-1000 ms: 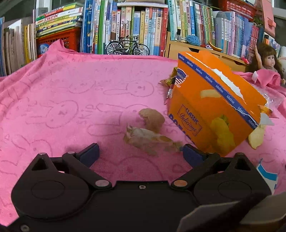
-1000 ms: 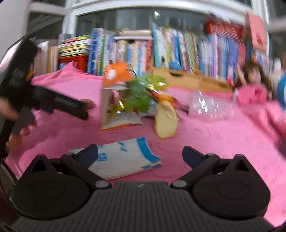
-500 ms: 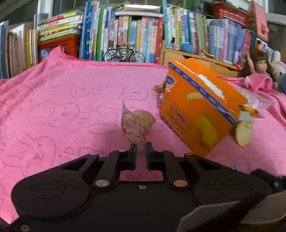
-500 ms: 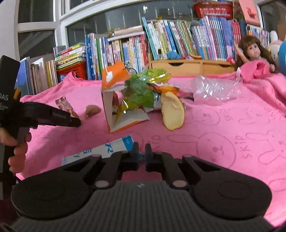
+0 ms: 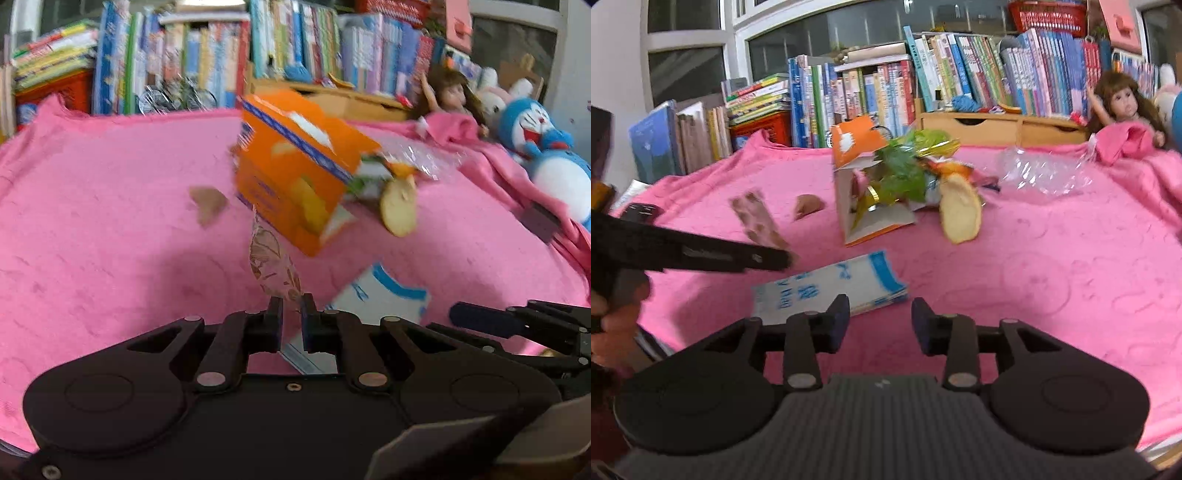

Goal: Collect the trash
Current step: 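Grasp the white-blue 'Bag' packet with the right tool while the left tool holds the scrap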

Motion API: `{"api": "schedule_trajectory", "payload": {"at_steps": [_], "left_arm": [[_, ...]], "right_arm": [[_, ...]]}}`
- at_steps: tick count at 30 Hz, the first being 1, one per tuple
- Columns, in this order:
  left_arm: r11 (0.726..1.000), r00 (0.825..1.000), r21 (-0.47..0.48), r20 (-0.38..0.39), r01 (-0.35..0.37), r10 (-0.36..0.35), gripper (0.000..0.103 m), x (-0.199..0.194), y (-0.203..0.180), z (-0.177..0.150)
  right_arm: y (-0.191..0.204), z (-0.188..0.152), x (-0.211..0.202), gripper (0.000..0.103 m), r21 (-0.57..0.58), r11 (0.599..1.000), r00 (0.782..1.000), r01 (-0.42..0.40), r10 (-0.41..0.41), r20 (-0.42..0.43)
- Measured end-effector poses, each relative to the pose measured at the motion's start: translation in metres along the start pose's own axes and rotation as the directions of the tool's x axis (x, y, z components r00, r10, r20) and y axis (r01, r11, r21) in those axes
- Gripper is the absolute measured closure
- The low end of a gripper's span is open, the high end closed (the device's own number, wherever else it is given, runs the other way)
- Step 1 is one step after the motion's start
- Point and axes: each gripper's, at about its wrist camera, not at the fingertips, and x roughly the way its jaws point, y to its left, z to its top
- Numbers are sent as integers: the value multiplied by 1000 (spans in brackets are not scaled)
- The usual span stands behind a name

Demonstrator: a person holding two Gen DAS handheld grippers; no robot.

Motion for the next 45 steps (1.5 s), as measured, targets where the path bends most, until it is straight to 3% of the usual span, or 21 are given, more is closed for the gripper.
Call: {"api": "schedule_trajectory", "payload": {"at_steps": [7, 10, 15, 17, 19, 21, 24, 27, 29, 33, 37, 41, 43, 45], "left_arm": [[990, 988, -35, -72, 134, -137, 93, 0, 0, -6], [987, 984, -45, -80, 155, -158, 93, -3, 0, -6], [996, 996, -6, -23, 86, -86, 92, -17, -4, -5], [998, 998, -6, 1, 67, -67, 90, -24, -2, -4], [999, 999, -8, 26, 37, -37, 81, -31, 2, -4], [1000, 999, -19, 50, -6, 7, 64, -34, 8, -4], [996, 995, -53, 67, -77, 80, 58, -34, 22, -2], [992, 994, -98, 62, -85, 91, 53, -31, 37, 1], [990, 995, -119, 58, -71, 78, 52, -28, 44, 3], [991, 998, -130, 57, -30, 38, 45, -19, 46, 8], [995, 999, -96, 40, -2, 6, 40, -7, 35, 11], [992, 999, -111, 14, 53, -52, 32, 8, 24, 14], [983, 994, -148, 3, 110, -111, 27, 15, 23, 16], [978, 992, -170, 0, 123, -125, 26, 23, 20, 17]], "right_arm": [[-4, -2, 1, 46, 53, 999, 1000, -11, 11, -3], [-10, 2, 4, 46, 96, 995, 1000, -20, 21, -3], [-8, 11, 16, 40, 117, 993, 1000, -9, 10, -13], [-3, 15, 23, 30, 111, 994, 1000, 1, 2, -21], [3, 18, 32, 22, 107, 994, 999, 13, -9, -33], [10, 21, 41, 20, 102, 994, 999, 38, -33, -43], [20, 26, 54, 18, 93, 993, 996, 73, -68, -58], [32, 27, 65, 17, 33, 993, 992, 113, -111, -59], [40, 26, 70, 26, -16, 992, 990, 127, -127, -56], [51, 21, 65, 34, -85, 986, 989, 145, -147, -23], [47, 24, 47, 62, -75, 986, 989, 148, -147, 19], [34, 23, 33, 70, -55, 987, 989, 150, -149, 21], [27, 20, 28, 70, -52, 986, 987, 162, -161, 23], [21, 18, 23, 71, -41, 985, 985, 170, -169, 27]]}}
